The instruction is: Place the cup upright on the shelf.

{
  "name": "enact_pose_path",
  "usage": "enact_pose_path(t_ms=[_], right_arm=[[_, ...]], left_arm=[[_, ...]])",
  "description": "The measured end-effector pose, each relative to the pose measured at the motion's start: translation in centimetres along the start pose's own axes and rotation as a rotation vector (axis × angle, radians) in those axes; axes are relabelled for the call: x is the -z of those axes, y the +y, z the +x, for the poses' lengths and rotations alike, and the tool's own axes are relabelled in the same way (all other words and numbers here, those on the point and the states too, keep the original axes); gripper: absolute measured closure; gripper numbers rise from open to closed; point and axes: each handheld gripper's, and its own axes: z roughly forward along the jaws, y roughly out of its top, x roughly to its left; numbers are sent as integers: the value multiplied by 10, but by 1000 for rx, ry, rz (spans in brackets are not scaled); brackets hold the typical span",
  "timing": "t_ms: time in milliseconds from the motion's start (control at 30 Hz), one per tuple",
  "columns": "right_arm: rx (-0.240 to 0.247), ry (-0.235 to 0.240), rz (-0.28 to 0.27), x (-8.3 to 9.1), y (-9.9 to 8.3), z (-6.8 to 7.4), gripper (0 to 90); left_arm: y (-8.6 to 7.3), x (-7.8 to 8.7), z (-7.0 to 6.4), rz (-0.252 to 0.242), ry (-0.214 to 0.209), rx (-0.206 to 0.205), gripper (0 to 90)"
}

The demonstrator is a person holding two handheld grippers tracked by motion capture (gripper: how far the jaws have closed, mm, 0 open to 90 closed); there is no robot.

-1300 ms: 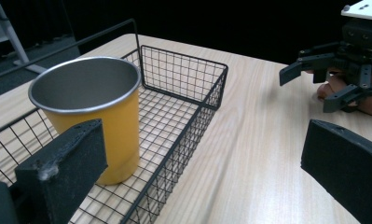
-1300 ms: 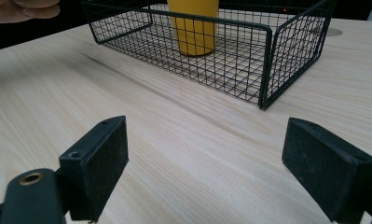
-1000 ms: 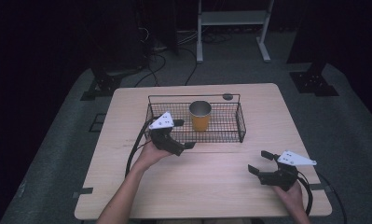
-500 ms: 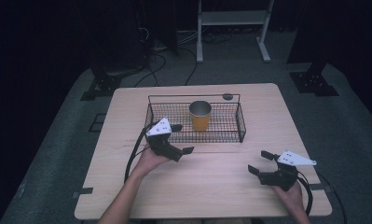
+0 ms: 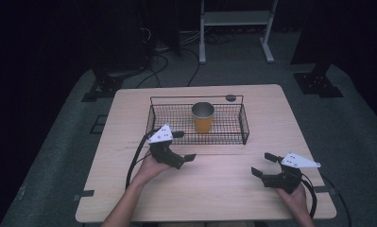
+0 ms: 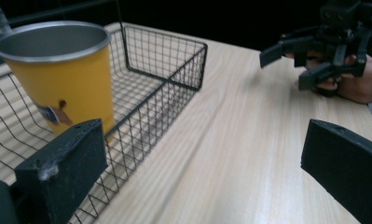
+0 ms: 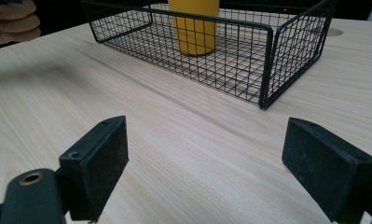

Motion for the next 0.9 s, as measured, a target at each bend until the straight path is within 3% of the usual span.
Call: enact_pose_path(t_ms=[900], right_arm=[[1,-1,0,0,0,0,134]], left_arm=[[-18,11,-21,-4,3,1,0]])
